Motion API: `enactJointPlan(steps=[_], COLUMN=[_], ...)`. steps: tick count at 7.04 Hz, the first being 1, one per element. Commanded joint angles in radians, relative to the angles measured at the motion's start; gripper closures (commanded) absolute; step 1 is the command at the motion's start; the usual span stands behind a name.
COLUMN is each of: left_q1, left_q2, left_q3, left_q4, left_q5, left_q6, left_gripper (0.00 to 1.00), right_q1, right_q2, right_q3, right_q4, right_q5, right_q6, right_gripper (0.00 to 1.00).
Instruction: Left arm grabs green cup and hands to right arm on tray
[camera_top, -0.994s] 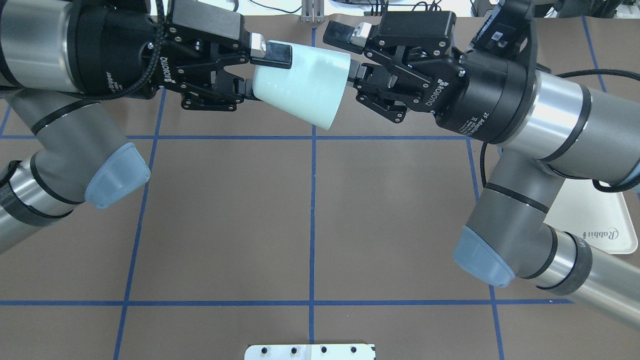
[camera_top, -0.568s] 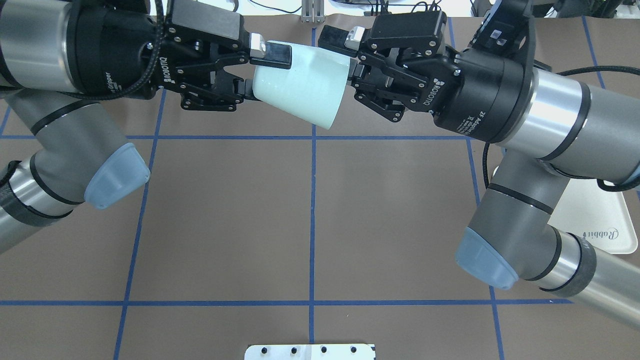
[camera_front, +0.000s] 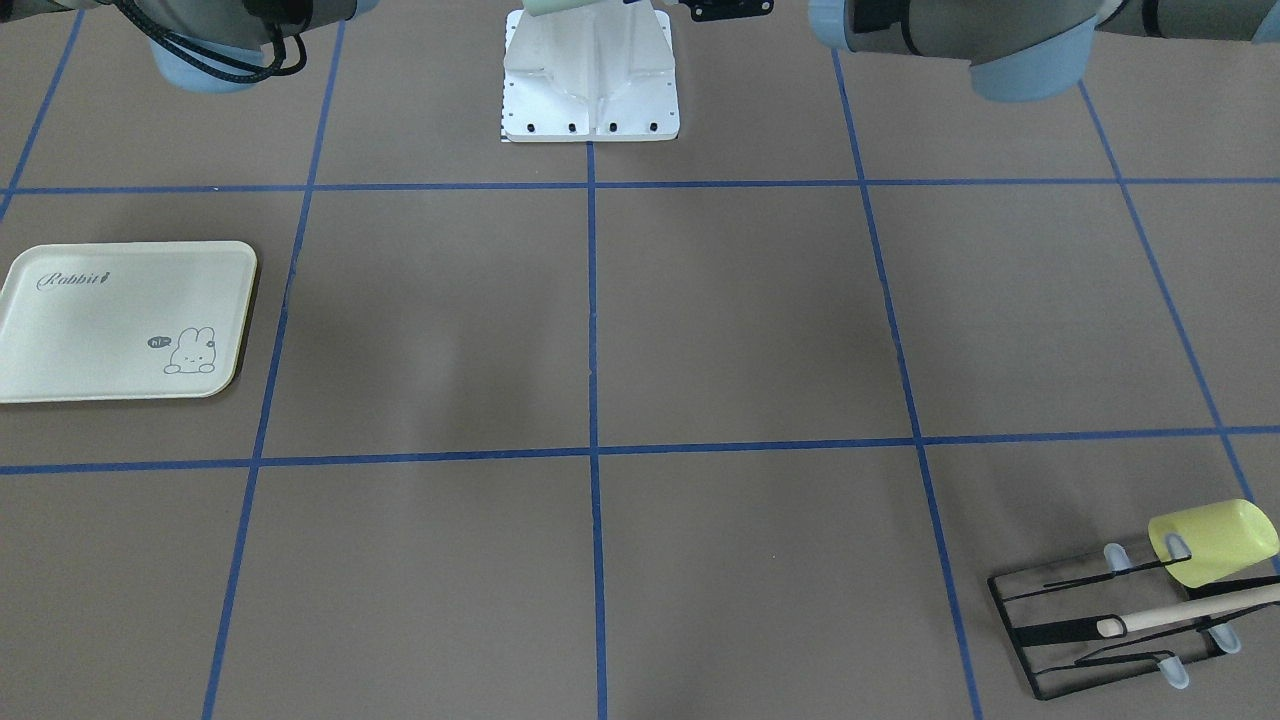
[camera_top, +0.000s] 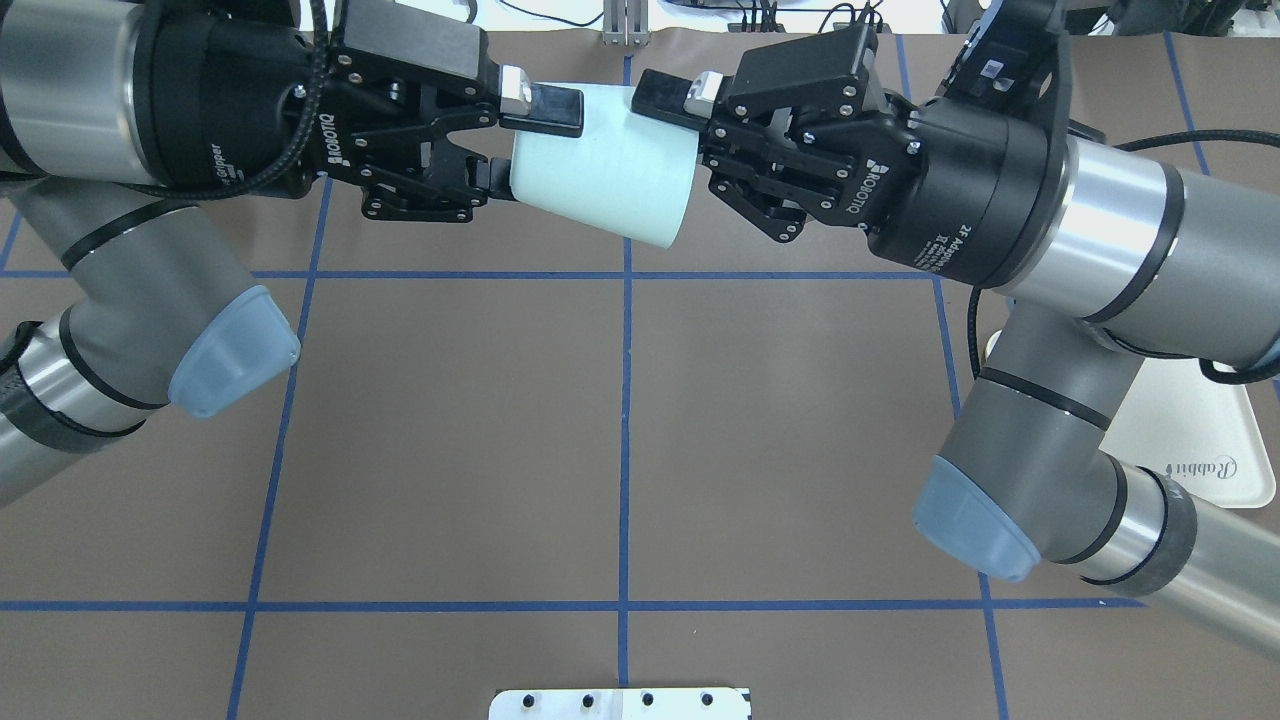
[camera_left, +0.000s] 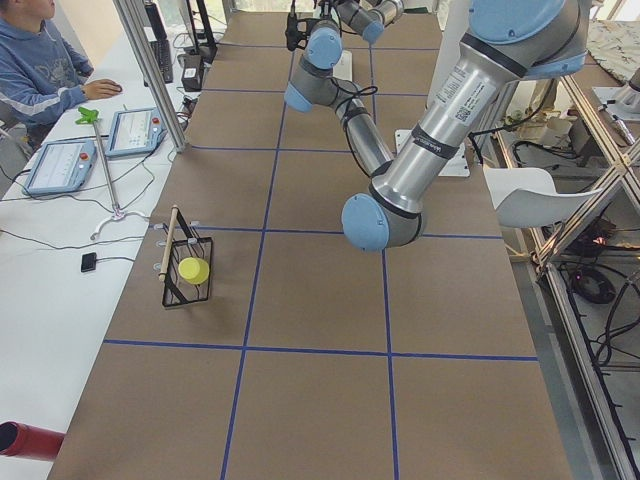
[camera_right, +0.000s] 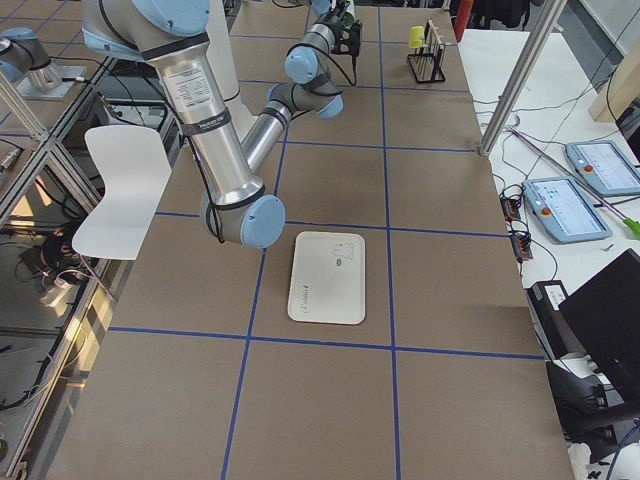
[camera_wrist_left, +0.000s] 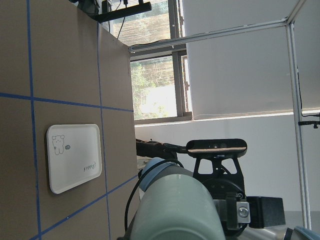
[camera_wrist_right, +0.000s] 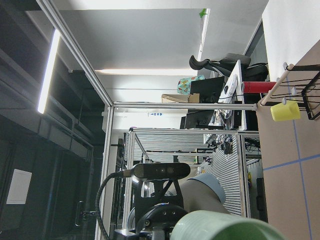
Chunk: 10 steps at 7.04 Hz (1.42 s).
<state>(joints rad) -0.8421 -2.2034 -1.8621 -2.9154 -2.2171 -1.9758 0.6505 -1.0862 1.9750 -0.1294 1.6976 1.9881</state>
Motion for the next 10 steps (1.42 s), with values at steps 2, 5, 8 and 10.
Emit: enactJointPlan(steps=[2,5,8,10], left_q1=[-0.002,-0.003,-0.005,-0.003], left_q2=[0.002,0.008,0.018,0.063], left_q3=[0.001,0.001,0.03,0.052], left_q4=[0.007,0.009,0.001,0.015], left_q5=[0.001,0.002,0.004,0.01], left_q6=[0.005,0.006,0.008,0.143], left_gripper=[0.0,0.0,0.0,0.0], right_q1=[0.001,0.049,0.161,0.21], right_q2=[-0.006,-0.03,-0.032,-0.035], right_q3=[0.011,0.021,0.018,0.019], right_q4=[-0.009,-0.06,-0.365,-0.618], right_q5=[0.004,0.074,0.233,0.293], right_q6=[0.0,0.0,-0.107,-0.251], right_gripper=[1.0,1.0,1.0,1.0])
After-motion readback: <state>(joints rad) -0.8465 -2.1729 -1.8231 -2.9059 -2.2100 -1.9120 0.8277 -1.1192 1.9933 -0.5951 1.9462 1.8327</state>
